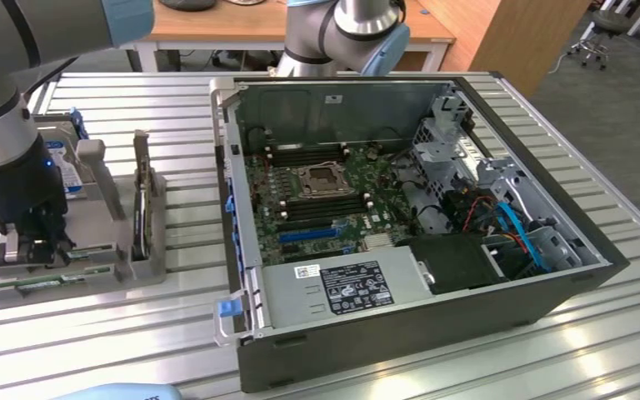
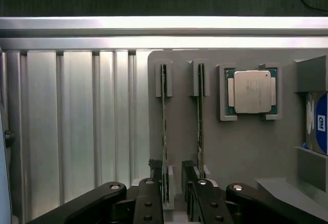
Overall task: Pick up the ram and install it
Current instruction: 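Pick up the ram and move it above insertion slot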
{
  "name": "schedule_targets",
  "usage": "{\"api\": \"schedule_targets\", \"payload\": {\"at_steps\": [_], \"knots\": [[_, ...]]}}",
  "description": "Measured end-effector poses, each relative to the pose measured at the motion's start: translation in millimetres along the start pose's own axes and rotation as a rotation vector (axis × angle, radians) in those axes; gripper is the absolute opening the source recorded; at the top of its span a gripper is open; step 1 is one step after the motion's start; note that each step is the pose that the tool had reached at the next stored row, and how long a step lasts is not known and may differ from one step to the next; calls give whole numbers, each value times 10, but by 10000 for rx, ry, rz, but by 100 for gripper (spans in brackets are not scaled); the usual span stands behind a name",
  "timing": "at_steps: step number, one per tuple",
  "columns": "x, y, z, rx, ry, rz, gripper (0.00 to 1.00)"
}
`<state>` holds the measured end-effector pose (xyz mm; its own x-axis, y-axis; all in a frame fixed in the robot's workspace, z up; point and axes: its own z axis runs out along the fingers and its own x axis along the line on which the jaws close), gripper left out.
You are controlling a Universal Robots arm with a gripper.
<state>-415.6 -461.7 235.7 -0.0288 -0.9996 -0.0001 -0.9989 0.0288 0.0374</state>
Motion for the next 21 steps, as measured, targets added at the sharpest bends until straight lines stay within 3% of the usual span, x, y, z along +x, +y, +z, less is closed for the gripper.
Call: {"api": "schedule_targets", "payload": {"at_steps": [21], "knots": [[3,-4,82,-1,1,-1,29]]}}
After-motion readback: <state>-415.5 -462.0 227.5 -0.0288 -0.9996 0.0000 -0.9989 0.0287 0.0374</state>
